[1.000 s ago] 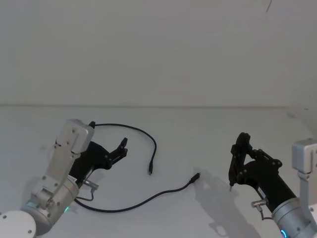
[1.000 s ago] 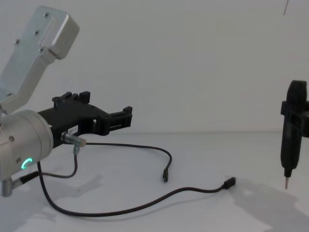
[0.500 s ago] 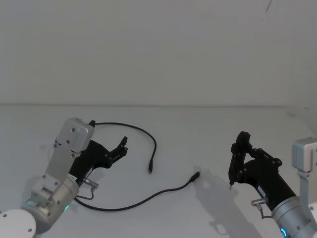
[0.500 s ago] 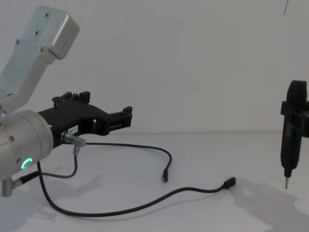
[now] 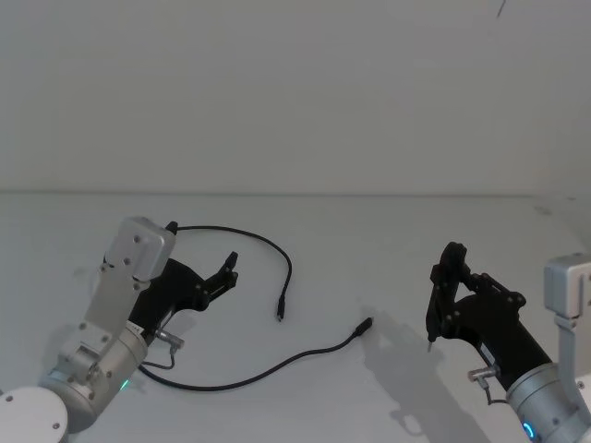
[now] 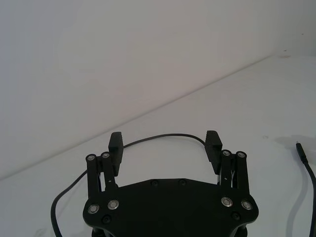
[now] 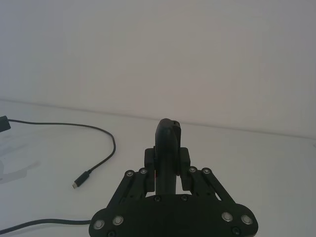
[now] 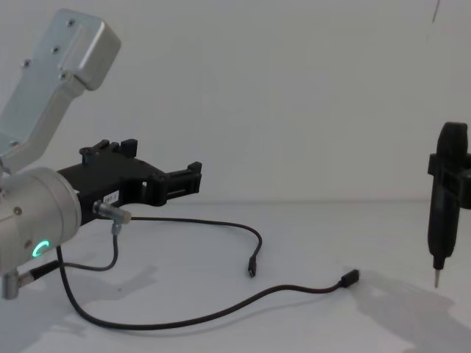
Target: Pick up the data cable with the one hand.
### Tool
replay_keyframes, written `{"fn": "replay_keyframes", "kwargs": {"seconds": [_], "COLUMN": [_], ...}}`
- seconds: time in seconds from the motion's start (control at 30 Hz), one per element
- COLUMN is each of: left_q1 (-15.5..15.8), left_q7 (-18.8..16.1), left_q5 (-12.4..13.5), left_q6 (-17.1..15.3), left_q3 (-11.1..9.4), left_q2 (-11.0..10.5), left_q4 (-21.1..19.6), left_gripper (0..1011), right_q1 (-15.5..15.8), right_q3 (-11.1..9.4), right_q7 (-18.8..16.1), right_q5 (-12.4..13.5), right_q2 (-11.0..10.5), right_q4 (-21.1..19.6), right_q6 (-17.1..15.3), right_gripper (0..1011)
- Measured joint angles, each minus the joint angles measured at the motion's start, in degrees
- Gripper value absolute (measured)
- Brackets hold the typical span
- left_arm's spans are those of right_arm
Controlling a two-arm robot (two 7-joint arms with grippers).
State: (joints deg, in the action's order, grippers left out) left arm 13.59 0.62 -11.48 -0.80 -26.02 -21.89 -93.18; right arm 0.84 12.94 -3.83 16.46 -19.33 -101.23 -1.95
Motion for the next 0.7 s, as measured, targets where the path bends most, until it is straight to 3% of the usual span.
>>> {"fn": "replay_keyframes", "kwargs": {"seconds": [0.7], "left_q1": [0.0], "left_q7": [0.0], "left_q5": [0.0], "left_q6": [0.0], "left_q3": [0.0], "left_q2": [0.0], "left_q4": [0.0], "left_gripper": [1001], "right_q1": [0.0], "right_q3": [0.0], "right_q7": [0.0], "right_q5": [0.0], "right_q2": [0.0], "right_q4": [0.0], "right_q6": [0.0], "right_gripper": [279]}}
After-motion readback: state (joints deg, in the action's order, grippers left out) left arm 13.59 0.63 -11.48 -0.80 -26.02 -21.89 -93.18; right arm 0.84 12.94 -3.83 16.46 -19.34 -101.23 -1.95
